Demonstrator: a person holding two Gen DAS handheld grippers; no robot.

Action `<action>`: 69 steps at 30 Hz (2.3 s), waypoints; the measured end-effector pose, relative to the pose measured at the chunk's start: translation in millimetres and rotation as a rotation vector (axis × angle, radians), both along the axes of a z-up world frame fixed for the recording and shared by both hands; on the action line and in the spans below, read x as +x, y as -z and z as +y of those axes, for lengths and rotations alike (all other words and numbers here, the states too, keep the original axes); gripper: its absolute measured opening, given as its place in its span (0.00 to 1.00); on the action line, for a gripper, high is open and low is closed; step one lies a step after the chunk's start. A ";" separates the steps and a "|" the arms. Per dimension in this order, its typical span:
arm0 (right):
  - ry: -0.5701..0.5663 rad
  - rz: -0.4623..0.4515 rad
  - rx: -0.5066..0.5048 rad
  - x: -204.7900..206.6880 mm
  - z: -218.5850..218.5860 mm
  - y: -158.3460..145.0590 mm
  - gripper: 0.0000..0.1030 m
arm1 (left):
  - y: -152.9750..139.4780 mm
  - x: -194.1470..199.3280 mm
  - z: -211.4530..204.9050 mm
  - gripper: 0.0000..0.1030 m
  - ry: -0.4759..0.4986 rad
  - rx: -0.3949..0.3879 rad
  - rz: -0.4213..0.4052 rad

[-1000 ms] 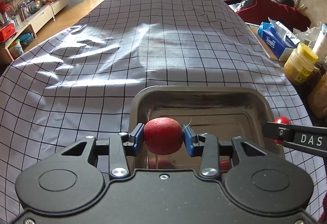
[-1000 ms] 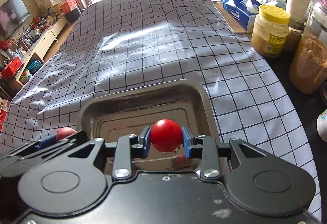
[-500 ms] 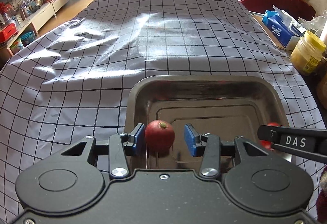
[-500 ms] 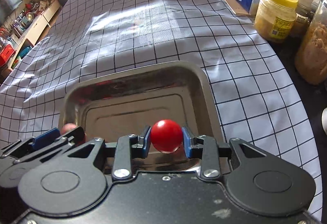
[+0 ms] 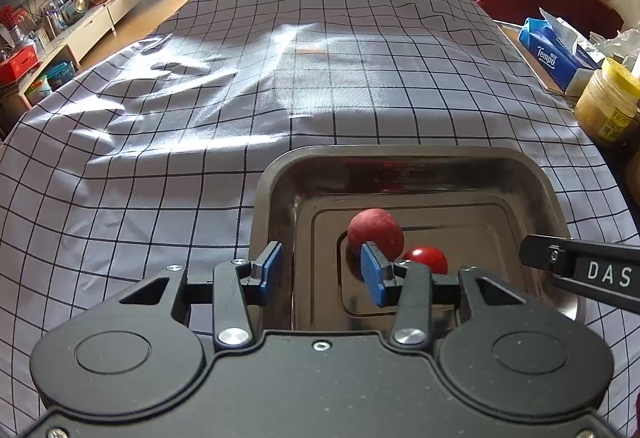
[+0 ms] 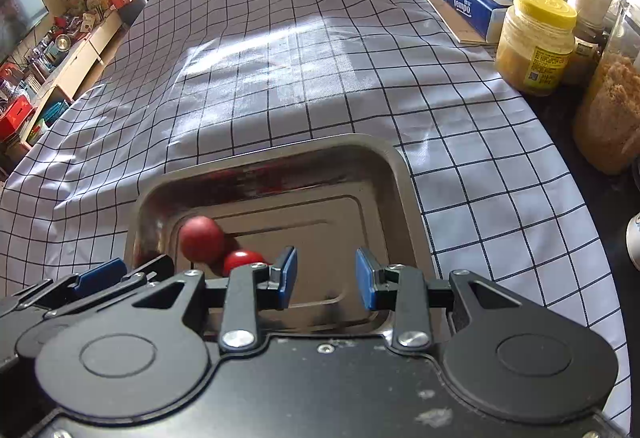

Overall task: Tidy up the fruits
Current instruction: 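Carry both fruits over the steel tray and open both grippers to drop them, then lift both open grippers away from the tray, then close the right gripper on a green cucumber chunk while the left tool approaches a dark purple fruit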

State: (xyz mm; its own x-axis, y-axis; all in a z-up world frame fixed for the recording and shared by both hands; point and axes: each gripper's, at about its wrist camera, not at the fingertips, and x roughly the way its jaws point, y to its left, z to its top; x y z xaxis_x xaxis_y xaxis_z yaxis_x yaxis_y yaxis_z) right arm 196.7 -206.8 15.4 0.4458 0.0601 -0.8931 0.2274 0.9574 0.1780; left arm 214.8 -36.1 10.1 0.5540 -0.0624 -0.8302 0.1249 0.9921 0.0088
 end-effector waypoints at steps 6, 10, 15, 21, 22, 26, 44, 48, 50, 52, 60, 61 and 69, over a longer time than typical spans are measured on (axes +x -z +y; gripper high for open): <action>-0.004 -0.002 -0.005 -0.8 1.9 -0.5 0.34 | -1.8 -1.6 -0.2 0.51 0.002 0.002 -0.006; -0.007 -0.012 -0.012 -2.6 4.3 -2.1 0.34 | -5.0 -2.8 1.1 0.51 -0.001 -0.001 -0.014; -0.012 -0.045 -0.027 -8.2 8.9 -7.5 0.36 | -10.4 -5.0 4.8 0.51 -0.006 -0.012 -0.025; -0.020 -0.098 -0.014 -16.2 12.1 -17.2 0.37 | -23.3 -11.4 11.3 0.51 -0.017 -0.036 -0.058; -0.020 -0.106 -0.005 -17.9 12.2 -18.7 0.37 | -26.0 -12.9 12.6 0.51 -0.019 -0.043 -0.064; -0.027 -0.140 0.026 -25.3 14.3 -27.3 0.37 | -39.9 -22.3 16.4 0.51 -0.017 -0.066 -0.102; -0.152 -0.282 -0.014 -105.1 29.3 -42.6 0.37 | -56.7 -114.0 45.5 0.51 0.049 -0.069 -0.210; -0.158 -0.308 -0.007 -131.0 19.9 -40.5 0.37 | -45.3 -137.4 57.1 0.51 0.057 -0.087 -0.209; -0.156 -0.321 -0.007 -142.5 16.0 -37.8 0.37 | -38.2 -147.2 61.3 0.51 0.051 -0.090 -0.222; -0.143 -0.331 -0.010 -152.0 13.0 -32.1 0.37 | -30.0 -155.2 64.1 0.51 0.030 -0.079 -0.239; -0.081 -0.368 0.005 -192.0 -4.4 1.0 0.37 | 3.7 -175.4 67.9 0.52 0.009 -0.054 -0.284; -0.069 -0.377 -0.003 -195.3 -6.9 5.8 0.38 | 7.3 -176.2 67.9 0.52 0.006 -0.051 -0.292; -0.006 -0.463 -0.099 -219.0 -15.2 34.0 0.41 | 29.4 -175.7 62.5 0.57 0.017 -0.057 -0.280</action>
State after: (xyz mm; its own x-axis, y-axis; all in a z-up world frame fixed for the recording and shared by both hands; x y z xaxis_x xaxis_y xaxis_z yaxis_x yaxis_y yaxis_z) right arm -22.3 -222.1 -18.6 0.7986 -0.0116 -0.6017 0.1402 0.9759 0.1674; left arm 39.1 26.4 -19.3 0.7597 -0.1156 -0.6399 0.1420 0.9898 -0.0102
